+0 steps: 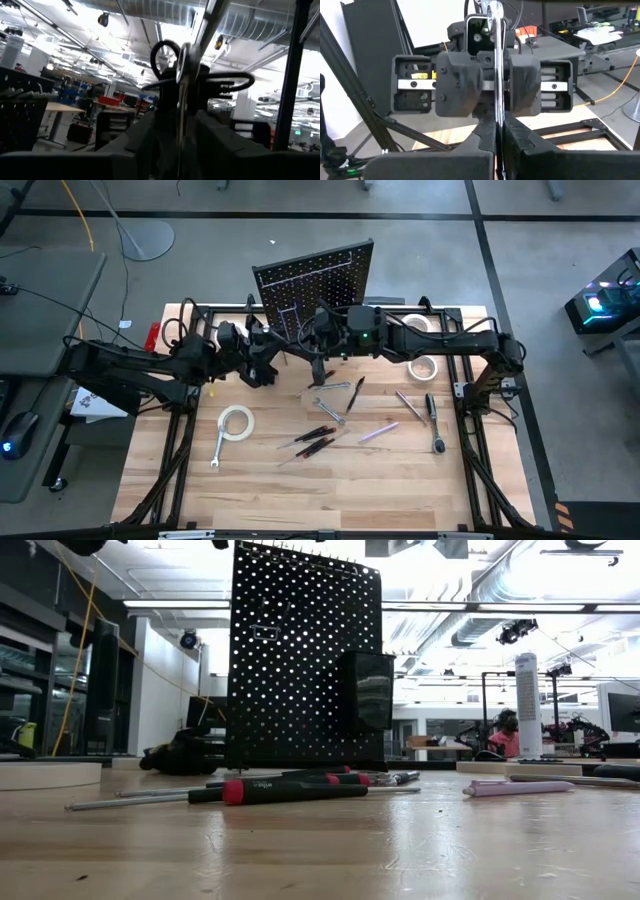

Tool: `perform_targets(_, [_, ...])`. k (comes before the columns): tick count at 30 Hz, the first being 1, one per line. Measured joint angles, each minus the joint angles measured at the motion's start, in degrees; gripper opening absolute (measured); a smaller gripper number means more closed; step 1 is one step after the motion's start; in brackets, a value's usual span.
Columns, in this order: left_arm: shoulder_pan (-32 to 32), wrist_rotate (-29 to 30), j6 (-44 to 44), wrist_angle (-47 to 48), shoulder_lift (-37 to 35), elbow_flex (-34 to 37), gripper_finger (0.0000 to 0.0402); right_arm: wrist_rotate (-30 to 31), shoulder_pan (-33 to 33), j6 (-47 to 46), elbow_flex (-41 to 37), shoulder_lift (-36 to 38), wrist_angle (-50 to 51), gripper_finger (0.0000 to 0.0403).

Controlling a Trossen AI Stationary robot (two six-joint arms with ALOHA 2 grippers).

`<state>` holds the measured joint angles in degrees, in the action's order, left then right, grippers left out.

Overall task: Hang tools onto peg board
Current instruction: Hang the silver wrench on the peg board

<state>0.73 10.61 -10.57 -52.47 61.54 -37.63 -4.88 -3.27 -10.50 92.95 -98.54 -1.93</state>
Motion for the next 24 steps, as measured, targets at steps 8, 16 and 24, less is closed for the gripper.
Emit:
perform_targets(8, [0.0, 0.0, -1.4, 0.2, 0.0, 0.0, 0.0010, -0.1, 0.0, 0.0, 0.0, 0.0, 0.0, 0.0000])
perform_targets(16, [0.6, 0.8, -2.8, 4.7, -1.3, 0.0, 0.0006, 0.8, 0.0, 3.6, -0.1, 1.4, 0.9, 0.0042])
perform_targets(24, [4.5, 1.6, -4.4, 22.4, -7.8, 0.1, 0.0003, 8.3, 0.0, 8.6, 0.0, 7.1, 15.7, 0.0136])
